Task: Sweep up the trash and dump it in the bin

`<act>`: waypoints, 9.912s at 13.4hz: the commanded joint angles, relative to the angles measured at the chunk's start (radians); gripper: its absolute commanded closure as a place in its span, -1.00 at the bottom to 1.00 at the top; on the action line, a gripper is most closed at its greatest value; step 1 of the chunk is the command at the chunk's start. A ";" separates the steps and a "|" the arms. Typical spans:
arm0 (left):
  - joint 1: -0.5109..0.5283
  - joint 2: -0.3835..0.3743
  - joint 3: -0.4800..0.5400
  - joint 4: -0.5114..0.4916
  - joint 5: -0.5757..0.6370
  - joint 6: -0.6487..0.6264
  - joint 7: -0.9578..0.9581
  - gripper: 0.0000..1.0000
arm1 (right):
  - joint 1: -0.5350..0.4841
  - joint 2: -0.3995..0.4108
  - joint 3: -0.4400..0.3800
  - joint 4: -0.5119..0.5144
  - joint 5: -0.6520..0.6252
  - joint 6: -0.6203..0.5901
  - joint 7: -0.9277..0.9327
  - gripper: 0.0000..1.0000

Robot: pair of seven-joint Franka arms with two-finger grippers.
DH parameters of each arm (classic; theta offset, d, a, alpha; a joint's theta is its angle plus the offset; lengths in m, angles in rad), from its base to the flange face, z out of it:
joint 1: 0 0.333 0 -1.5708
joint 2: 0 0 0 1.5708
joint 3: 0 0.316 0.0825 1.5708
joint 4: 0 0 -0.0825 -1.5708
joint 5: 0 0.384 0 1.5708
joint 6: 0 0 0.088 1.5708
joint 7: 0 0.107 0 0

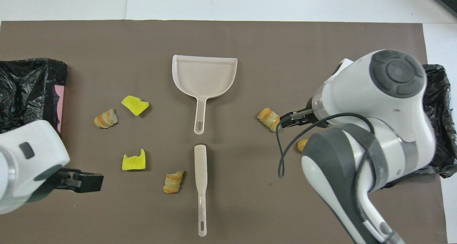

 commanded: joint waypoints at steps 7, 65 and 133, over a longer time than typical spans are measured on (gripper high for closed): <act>-0.366 -0.060 0.008 -0.402 -0.033 0.385 -0.448 -1.00 | 0.139 0.346 -0.002 0.360 0.023 0.055 0.317 -1.00; 0.131 0.147 0.018 -0.532 0.197 0.477 -0.391 1.00 | 0.216 0.065 -0.004 -0.229 -0.190 0.207 -1.201 1.00; -0.514 0.158 0.024 -0.471 -0.346 0.548 -0.596 1.00 | 0.398 -0.001 -0.004 -0.367 -0.351 0.129 -0.815 1.00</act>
